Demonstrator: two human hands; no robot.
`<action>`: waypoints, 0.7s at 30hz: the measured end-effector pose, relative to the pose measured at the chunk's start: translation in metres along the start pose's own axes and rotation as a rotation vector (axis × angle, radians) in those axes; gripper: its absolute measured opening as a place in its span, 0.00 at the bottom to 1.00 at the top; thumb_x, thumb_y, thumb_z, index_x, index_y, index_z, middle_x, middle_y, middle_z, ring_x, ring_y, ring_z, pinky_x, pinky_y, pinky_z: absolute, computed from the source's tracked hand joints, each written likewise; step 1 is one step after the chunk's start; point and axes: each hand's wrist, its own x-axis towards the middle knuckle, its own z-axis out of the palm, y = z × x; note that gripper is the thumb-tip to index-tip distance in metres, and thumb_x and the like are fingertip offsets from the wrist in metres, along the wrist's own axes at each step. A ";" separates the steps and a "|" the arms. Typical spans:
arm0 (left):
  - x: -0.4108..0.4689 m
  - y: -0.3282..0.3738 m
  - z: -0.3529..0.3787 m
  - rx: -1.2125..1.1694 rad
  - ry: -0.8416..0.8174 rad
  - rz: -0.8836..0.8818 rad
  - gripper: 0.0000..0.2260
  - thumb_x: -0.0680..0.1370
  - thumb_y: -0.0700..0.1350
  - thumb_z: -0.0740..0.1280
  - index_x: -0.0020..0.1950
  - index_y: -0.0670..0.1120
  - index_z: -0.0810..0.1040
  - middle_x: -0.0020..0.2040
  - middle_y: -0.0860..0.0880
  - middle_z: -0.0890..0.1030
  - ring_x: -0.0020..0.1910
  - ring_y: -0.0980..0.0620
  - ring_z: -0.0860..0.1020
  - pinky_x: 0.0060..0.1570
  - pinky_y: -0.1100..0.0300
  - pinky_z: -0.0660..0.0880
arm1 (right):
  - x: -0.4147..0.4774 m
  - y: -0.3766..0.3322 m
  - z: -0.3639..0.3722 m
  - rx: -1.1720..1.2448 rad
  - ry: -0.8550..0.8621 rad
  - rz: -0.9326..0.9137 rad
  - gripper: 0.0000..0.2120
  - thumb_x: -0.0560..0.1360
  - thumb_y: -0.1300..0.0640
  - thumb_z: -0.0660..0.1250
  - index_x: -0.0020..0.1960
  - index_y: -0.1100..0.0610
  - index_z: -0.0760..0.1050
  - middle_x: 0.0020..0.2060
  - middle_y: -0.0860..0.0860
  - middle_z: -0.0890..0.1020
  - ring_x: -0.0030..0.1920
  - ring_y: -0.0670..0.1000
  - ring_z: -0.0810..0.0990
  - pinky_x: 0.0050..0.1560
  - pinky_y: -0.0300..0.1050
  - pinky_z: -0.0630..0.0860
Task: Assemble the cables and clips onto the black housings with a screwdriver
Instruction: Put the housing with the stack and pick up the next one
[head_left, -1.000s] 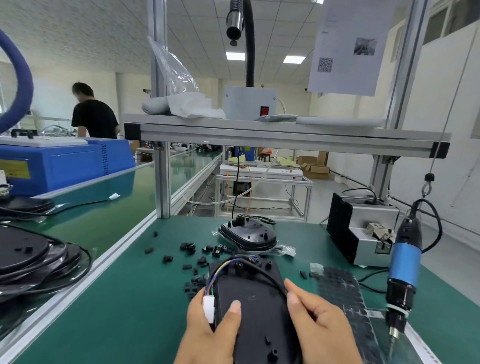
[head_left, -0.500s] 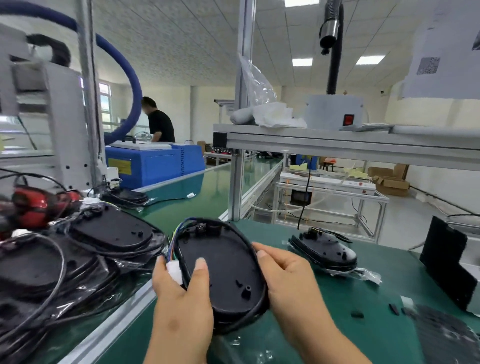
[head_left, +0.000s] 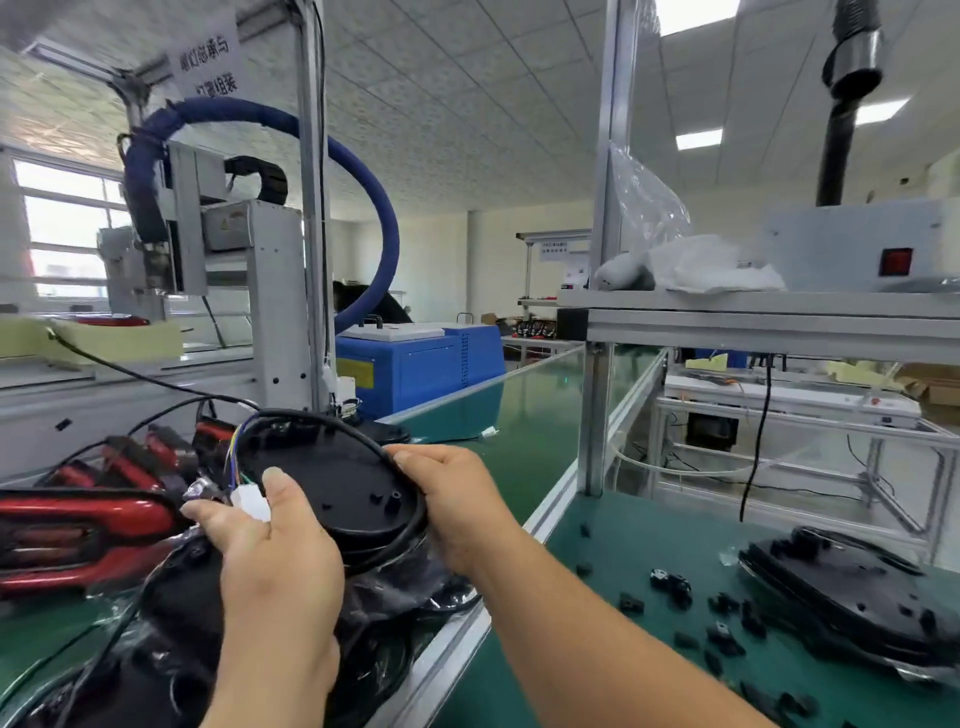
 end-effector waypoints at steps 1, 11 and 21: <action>0.010 -0.004 0.002 0.002 0.010 0.012 0.31 0.82 0.57 0.53 0.78 0.53 0.37 0.77 0.49 0.57 0.75 0.47 0.58 0.65 0.57 0.57 | 0.008 0.002 0.004 0.006 -0.020 0.015 0.12 0.77 0.63 0.63 0.42 0.55 0.84 0.39 0.54 0.86 0.40 0.52 0.83 0.48 0.48 0.82; 0.062 -0.046 0.004 0.467 0.180 -0.009 0.29 0.82 0.51 0.48 0.76 0.32 0.49 0.77 0.36 0.54 0.72 0.36 0.58 0.70 0.45 0.56 | 0.055 0.035 0.026 -0.095 -0.042 0.027 0.09 0.77 0.62 0.65 0.52 0.65 0.81 0.44 0.60 0.83 0.41 0.52 0.79 0.51 0.49 0.79; 0.052 -0.053 0.005 1.048 0.084 0.209 0.34 0.78 0.63 0.44 0.78 0.45 0.52 0.80 0.47 0.47 0.77 0.45 0.41 0.73 0.39 0.41 | 0.067 0.029 0.037 -0.473 -0.015 0.047 0.23 0.74 0.44 0.67 0.27 0.53 0.64 0.27 0.52 0.65 0.31 0.51 0.64 0.35 0.43 0.66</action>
